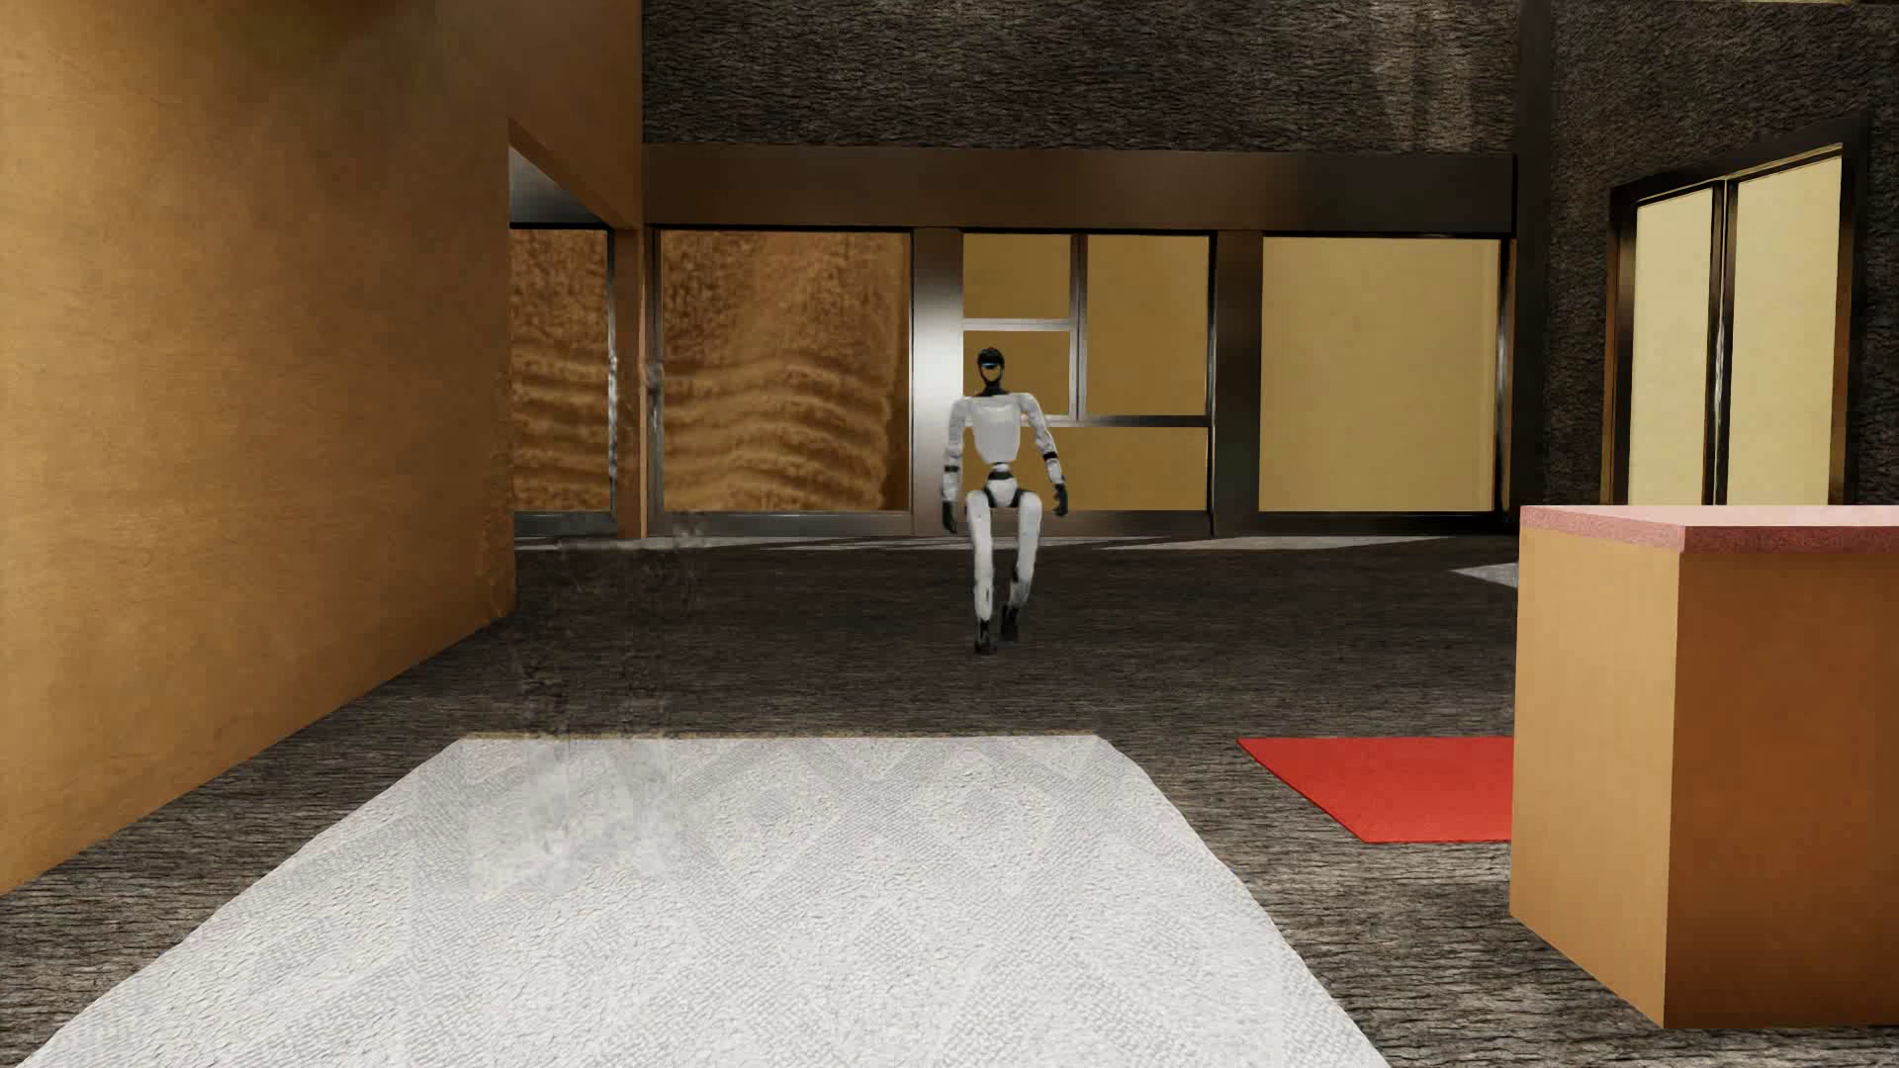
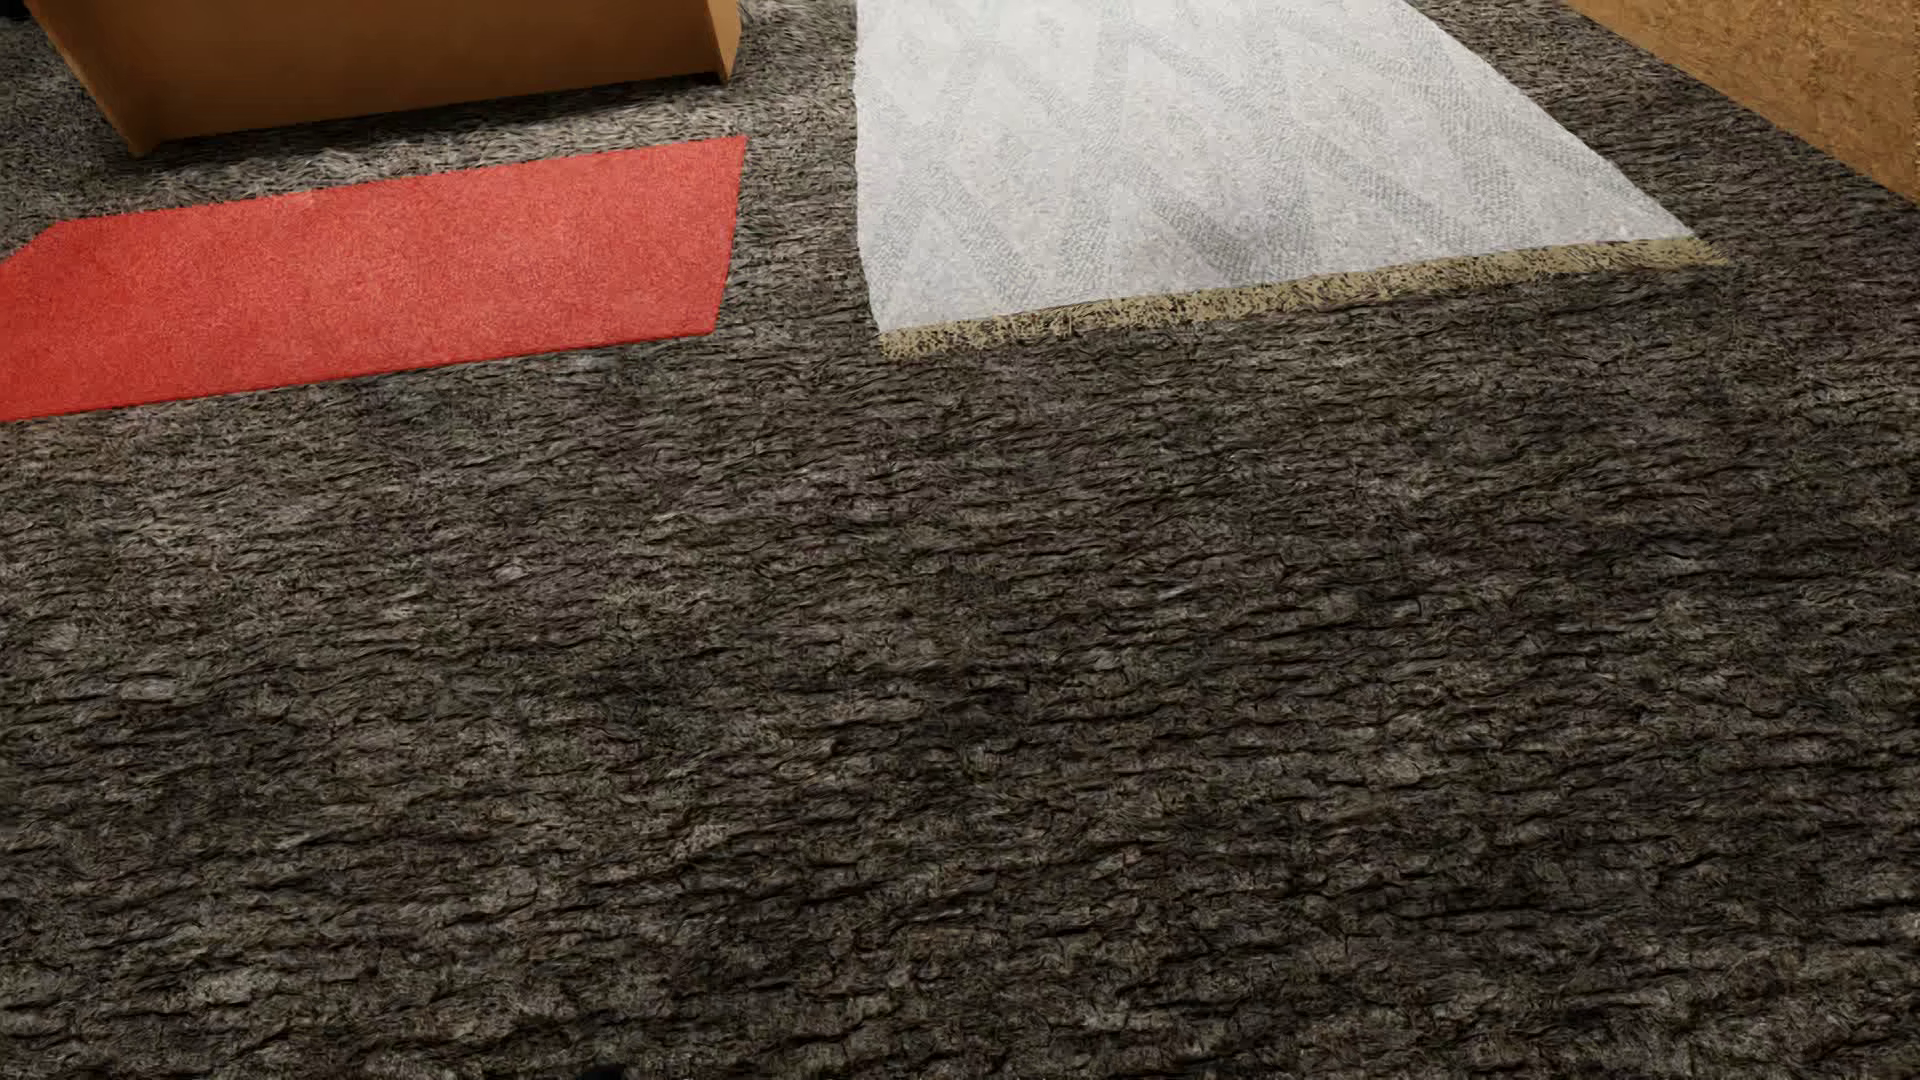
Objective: Move forward
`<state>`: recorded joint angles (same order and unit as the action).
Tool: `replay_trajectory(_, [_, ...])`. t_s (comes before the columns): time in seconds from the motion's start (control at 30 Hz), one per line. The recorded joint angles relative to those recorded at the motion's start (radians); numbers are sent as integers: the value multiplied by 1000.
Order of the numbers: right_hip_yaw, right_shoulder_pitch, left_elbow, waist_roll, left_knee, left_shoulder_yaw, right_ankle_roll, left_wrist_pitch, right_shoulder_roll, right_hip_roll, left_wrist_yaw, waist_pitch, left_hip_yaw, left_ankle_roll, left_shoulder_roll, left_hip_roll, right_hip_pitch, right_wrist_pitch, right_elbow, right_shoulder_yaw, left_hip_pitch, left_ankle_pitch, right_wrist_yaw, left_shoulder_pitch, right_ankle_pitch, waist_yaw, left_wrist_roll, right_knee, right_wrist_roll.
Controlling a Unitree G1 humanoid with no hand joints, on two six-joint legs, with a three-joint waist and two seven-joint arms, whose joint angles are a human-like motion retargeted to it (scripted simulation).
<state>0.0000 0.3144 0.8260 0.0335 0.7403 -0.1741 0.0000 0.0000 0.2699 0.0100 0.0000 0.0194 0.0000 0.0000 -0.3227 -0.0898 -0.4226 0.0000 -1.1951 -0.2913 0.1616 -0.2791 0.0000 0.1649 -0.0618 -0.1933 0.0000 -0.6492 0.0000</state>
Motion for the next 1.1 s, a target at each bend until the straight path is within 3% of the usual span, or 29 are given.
replay_trajectory(0.03, [0, -12, 16, -10, 175, -34, 0, 0, 1, -18, 0, -3, 0, 0, 6, -14, 32, 0, 10, 4, -113, -105, 0, 15, 43, 20, 0, -4, 0])
replay_trajectory(0.07, [0, -26, 33, -20, 335, -76, 0, 0, 3, -37, 0, 5, 0, 0, 2, -20, 81, 0, 31, -5, -214, -109, 0, 26, 81, 56, 0, 0, 0])
replay_trajectory(0.13, [0, -60, 57, -41, 502, -121, 0, 0, 14, -53, 0, 20, 0, 0, 10, -14, 230, 0, 87, -11, -380, 1, 0, 65, 122, 139, 0, 50, 0])
replay_trajectory(0.2, [0, -112, 76, -68, 409, -163, 0, 0, 31, -35, 0, 32, 0, 0, 14, -10, 361, 0, 148, -3, -517, -39, 0, 106, 159, 239, 0, 92, 0])
replay_trajectory(0.3, [0, -181, 77, -89, -47, -213, 0, 0, 63, -4, 0, 36, 0, 0, 12, -1, 529, 0, 265, 30, -605, -236, 0, 158, 229, 344, 0, 145, 0])
replay_trajectory(0.33, [0, -196, 82, -86, -191, -229, 0, 0, 72, -10, 0, 34, 0, 0, 12, 4, 586, 0, 299, 43, -610, -191, 0, 173, 274, 361, 0, 155, 0])
replay_trajectory(0.4, [0, -233, 113, -93, -419, -258, 0, 0, 82, 8, 0, 27, 0, 0, 21, -10, 646, 0, 332, 74, -575, 312, 0, 184, 302, 405, 0, 136, 0])
replay_trajectory(0.43, [0, -242, 133, -96, -303, -271, 0, 0, 84, 20, 0, 27, 0, 0, 26, -21, 671, 0, 339, 81, -588, 369, 0, 191, 278, 416, 0, 115, 0])
replay_trajectory(0.47, [0, -243, 150, -102, -292, -285, 0, 0, 84, 30, 0, 22, 0, 0, 31, -48, 675, 0, 334, 89, -616, 174, 0, 194, 211, 411, 0, 61, 0])
replay_trajectory(0.5, [0, -230, 174, -115, -255, -288, 0, 0, 76, 44, 0, 14, 0, 0, 37, -75, 670, 0, 320, 95, -629, 39, 0, 200, 77, 403, 0, -1, 0])
replay_trajectory(0.53, [0, -203, 194, -125, -204, -288, 0, 0, 65, 63, 0, 8, 0, 0, 38, -101, 637, 0, 291, 96, -614, -10, 0, 204, -126, 378, 0, -135, 0])
replay_trajectory(0.57, [0, -184, 191, -141, -182, -275, 0, 0, 57, 88, 0, 2, 0, 0, 31, -120, 542, 0, 269, 75, -576, 27, 0, 200, -290, 371, 0, -303, 0])
replay_trajectory(0.6, [0, -178, 185, -151, -169, -269, 0, 0, 54, 104, 0, 2, 0, 0, 25, -147, 427, 0, 244, 35, -542, 66, 0, 189, -303, 343, 0, -474, 0])
replay_trajectory(0.67, [0, -158, 142, -139, -199, -222, 0, 0, 46, 94, 0, 21, 0, 0, 15, -157, 256, 0, 204, -11, -380, 178, 0, 166, 48, 282, 0, -697, 0])
replay_trajectory(0.7, [0, -146, 131, -131, -221, -208, 0, 0, 42, 87, 0, 27, 0, 0, 7, -153, 175, 0, 177, -26, -297, 242, 0, 144, 111, 239, 0, -722, 0])
replay_trajectory(0.8, [0, -89, 54, -96, -305, -171, 0, 0, 37, 76, 0, 30, 0, 0, -30, -97, 16, 0, 151, -40, -67, 442, 0, 87, 98, 91, 0, -457, 0])
replay_trajectory(0.87, [0, -46, -3, -84, -324, -145, 0, 0, 36, 85, 0, 17, 0, 0, -53, -70, -24, 0, 183, -7, 24, 553, 0, 38, -2, 30, 0, -76, 0])
replay_trajectory(0.9, [0, -33, -19, -82, -323, -128, 0, 0, 36, 93, 0, -1, 0, 0, -62, -63, -23, 0, 169, -15, 49, 585, 0, 11, 9, 4, 0, 62, 0])
replay_trajectory(0.93, [0, -20, -30, -76, -319, -105, 0, 0, 34, 93, 0, -11, 0, 0, -66, -40, -1, 0, 158, -19, 79, 597, 0, -17, -116, -15, 0, 456, 0])
replay_trajectory(0.97, [0, -14, -30, -70, -311, -80, 0, 0, 33, 92, 0, -17, 0, 0, -63, -30, -33, 0, 139, -20, 91, 564, 0, -38, -40, -24, 0, 210, 0])
replay_trajectory(1.0, [0, -7, -24, -61, -295, -67, 0, 0, 29, 78, 0, -14, 0, 0, -59, -8, -52, 0, 105, -44, 122, 499, 0, -51, -39, -28, 0, 131, 0])
replay_trajectory(1.03, [0, -14, -16, -49, -242, -56, 0, 0, 24, 65, 0, -17, 0, 0, -50, -5, -73, 0, 55, -83, 121, 369, 0, -46, -77, -24, 0, 62, 0])
replay_trajectory(1.1, [0, -12, 8, -30, 8, -70, 0, 0, 18, 31, 0, -21, 0, 0, -28, 28, -30, 0, 22, -103, 46, 34, 0, -9, -13, -24, 0, -53, 0])
